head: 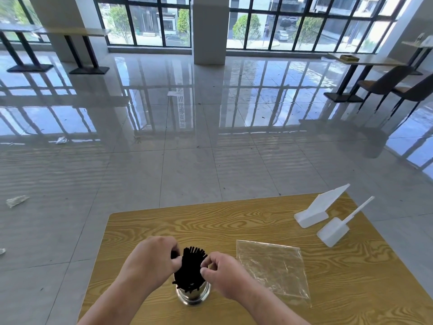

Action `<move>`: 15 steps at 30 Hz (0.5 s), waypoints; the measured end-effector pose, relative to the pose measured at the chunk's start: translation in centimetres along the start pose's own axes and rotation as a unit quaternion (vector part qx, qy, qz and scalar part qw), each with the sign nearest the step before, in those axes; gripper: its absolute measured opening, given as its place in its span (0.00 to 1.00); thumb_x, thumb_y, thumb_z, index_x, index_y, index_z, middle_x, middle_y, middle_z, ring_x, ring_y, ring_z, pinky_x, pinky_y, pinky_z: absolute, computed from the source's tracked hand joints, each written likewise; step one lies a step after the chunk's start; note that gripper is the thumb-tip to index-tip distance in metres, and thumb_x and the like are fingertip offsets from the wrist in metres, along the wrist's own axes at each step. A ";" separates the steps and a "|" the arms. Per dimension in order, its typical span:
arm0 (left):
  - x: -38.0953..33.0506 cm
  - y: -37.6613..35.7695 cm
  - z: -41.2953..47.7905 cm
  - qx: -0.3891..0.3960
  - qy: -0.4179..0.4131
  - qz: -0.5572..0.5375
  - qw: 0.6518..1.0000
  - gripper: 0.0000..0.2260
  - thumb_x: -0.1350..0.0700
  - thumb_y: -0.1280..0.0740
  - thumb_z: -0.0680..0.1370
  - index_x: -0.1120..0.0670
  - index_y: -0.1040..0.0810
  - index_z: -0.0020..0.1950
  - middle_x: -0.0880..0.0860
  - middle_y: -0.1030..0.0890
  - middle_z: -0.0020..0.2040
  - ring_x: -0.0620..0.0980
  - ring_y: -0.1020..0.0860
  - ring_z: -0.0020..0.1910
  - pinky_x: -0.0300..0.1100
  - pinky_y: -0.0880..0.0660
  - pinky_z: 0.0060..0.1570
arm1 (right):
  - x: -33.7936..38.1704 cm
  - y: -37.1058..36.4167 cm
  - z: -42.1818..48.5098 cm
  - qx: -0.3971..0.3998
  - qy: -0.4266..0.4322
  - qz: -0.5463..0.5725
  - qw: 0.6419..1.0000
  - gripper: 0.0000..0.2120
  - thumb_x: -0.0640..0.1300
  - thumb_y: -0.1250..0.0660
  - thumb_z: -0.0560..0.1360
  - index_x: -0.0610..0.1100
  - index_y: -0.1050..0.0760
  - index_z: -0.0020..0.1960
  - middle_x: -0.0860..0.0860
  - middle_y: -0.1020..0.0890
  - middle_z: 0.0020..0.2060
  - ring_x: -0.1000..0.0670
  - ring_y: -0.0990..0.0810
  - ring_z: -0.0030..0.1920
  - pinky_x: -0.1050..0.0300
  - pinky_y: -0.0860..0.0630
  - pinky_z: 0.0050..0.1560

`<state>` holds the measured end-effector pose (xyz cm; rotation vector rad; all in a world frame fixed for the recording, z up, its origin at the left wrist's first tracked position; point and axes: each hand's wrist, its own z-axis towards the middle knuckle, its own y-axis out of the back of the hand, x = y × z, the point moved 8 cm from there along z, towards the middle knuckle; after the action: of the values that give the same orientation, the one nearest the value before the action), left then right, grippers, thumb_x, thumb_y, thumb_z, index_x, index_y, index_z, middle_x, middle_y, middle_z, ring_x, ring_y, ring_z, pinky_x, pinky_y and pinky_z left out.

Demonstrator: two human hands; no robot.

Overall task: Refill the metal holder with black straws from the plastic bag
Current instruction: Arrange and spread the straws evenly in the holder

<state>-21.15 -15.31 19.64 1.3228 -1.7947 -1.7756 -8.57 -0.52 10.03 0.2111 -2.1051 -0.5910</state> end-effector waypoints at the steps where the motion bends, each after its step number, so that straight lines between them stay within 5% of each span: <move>1: 0.0 0.4 0.0 -0.005 0.001 -0.001 1.000 0.04 0.46 0.29 0.74 0.43 0.18 0.41 0.40 0.17 0.37 0.38 0.20 0.37 0.33 0.24 0.37 | 0.0 0.0 0.0 0.000 0.000 0.003 1.000 0.05 0.54 0.31 0.79 0.55 0.18 0.52 0.58 0.20 0.38 0.58 0.27 0.34 0.62 0.27 0.36; 10: -0.2 4.7 0.1 -0.033 0.022 -0.017 0.999 0.06 0.46 0.26 0.72 0.42 0.19 0.36 0.40 0.18 0.33 0.38 0.21 0.32 0.32 0.32 0.29 | 0.2 0.5 -0.4 0.000 -0.001 0.023 1.000 0.05 0.51 0.32 0.81 0.53 0.18 0.53 0.57 0.19 0.41 0.56 0.25 0.37 0.61 0.26 0.39; 15: 0.3 6.9 0.1 -0.052 0.029 -0.066 0.996 0.02 0.43 0.25 0.71 0.35 0.17 0.41 0.30 0.19 0.36 0.35 0.20 0.35 0.36 0.29 0.28 | 0.4 0.9 -0.3 0.001 -0.011 0.037 0.999 0.05 0.51 0.32 0.82 0.52 0.18 0.52 0.57 0.20 0.40 0.57 0.26 0.35 0.62 0.26 0.36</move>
<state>-24.08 -16.68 25.70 1.4638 -1.5963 -1.8509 -8.48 -0.02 10.89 0.1288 -2.1258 -0.5489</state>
